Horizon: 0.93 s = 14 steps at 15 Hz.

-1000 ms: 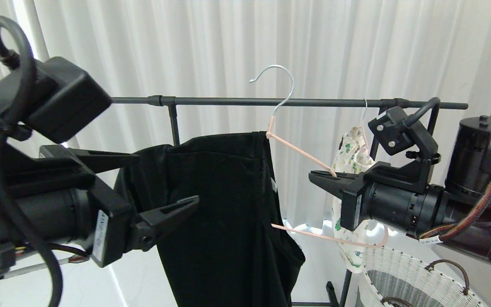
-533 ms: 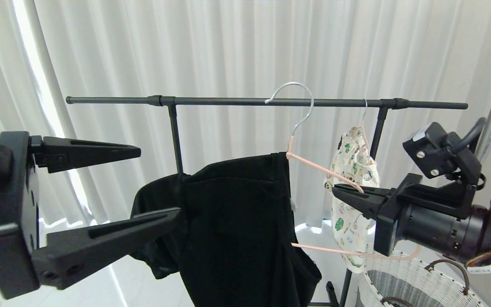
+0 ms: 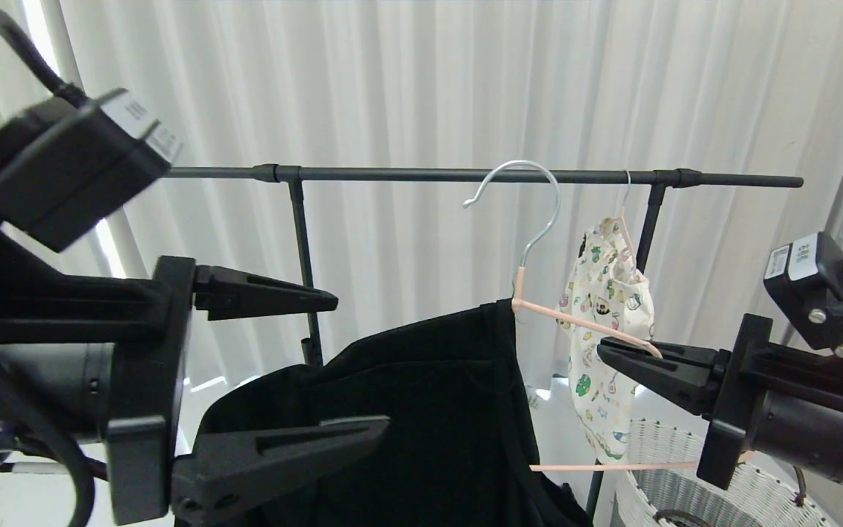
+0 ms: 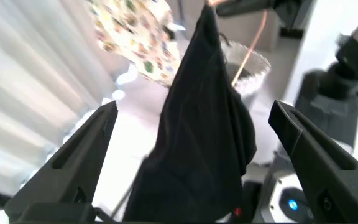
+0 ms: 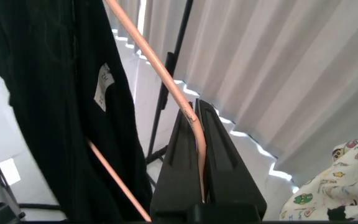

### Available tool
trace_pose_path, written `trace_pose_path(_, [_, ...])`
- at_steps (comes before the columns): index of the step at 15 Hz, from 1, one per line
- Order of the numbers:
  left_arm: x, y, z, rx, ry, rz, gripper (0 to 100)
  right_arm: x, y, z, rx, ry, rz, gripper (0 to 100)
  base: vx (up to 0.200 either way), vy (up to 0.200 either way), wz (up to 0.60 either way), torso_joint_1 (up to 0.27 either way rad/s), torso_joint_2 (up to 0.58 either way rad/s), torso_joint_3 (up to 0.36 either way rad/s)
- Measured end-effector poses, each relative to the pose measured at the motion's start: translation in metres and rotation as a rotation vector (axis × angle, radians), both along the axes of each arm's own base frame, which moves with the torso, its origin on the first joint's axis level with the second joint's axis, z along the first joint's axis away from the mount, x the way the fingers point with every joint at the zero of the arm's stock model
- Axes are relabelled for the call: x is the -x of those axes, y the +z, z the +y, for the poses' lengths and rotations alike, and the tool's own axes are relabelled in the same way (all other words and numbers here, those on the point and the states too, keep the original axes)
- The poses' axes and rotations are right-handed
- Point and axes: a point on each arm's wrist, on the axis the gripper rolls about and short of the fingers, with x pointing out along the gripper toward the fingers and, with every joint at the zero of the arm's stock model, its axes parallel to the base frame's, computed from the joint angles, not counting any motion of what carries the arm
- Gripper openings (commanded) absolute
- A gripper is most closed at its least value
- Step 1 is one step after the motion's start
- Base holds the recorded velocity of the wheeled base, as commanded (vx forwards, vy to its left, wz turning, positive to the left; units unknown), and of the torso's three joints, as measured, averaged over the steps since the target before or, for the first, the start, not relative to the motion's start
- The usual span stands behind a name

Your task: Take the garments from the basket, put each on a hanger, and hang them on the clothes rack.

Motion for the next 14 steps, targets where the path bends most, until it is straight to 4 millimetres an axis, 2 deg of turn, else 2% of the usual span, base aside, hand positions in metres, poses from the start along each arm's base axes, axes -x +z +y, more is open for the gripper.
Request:
trace_pose_path(5, [-0.023,-0.018,-0.018,-0.050,-0.035,0.052,100,0.005,0.000,0.002,0.002,0.024,-0.006,0,0.000,0.000,0.00,0.000,0.00,0.000])
trace_pose_path(9, [-0.034,-0.030,-0.027,-0.079,-0.046,0.095,100,0.006,0.001,0.003,0.002,0.031,-0.007,0,0.000,0.000,0.00,0.000,0.00,0.000])
trace_pose_path(10, [-0.035,-0.032,-0.029,-0.079,-0.058,0.105,0,0.006,0.001,0.003,0.002,0.032,-0.007,0,0.000,0.000,0.00,0.000,0.00,0.000])
trace_pose_path(14, [-0.037,-0.036,-0.030,-0.084,-0.072,0.122,0,0.006,0.001,0.004,-0.003,0.034,-0.011,0,0.000,0.000,0.00,0.000,0.00,0.000])
